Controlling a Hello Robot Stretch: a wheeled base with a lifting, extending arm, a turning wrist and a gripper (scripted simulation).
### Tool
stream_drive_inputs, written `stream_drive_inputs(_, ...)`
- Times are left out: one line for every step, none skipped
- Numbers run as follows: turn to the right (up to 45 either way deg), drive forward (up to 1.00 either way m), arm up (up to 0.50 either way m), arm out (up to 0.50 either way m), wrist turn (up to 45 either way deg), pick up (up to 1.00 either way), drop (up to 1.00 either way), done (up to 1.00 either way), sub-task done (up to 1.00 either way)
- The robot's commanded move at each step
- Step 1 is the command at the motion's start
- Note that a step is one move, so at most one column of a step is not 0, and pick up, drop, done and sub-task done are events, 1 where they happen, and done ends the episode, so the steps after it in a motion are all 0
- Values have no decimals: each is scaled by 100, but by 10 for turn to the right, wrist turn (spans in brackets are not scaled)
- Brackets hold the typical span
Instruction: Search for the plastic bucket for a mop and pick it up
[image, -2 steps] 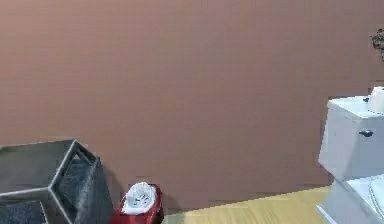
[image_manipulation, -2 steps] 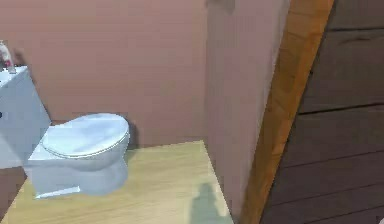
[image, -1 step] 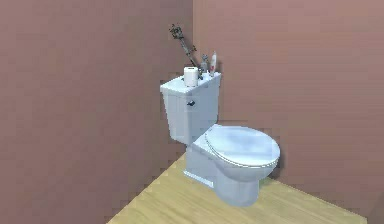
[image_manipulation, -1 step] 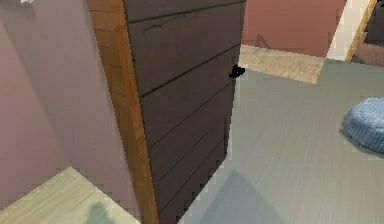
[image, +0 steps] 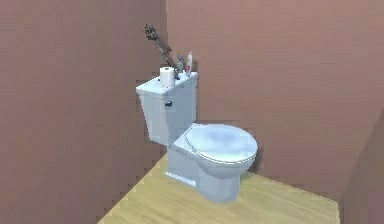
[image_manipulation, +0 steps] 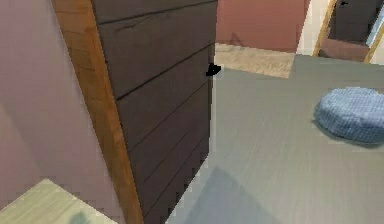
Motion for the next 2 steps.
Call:
stream_drive_inputs(0, 5, 0, 0, 0, 0, 0, 0, 0)
stream_drive_inputs(-450, 0, 0, 0, 0, 0, 0, 0, 0)
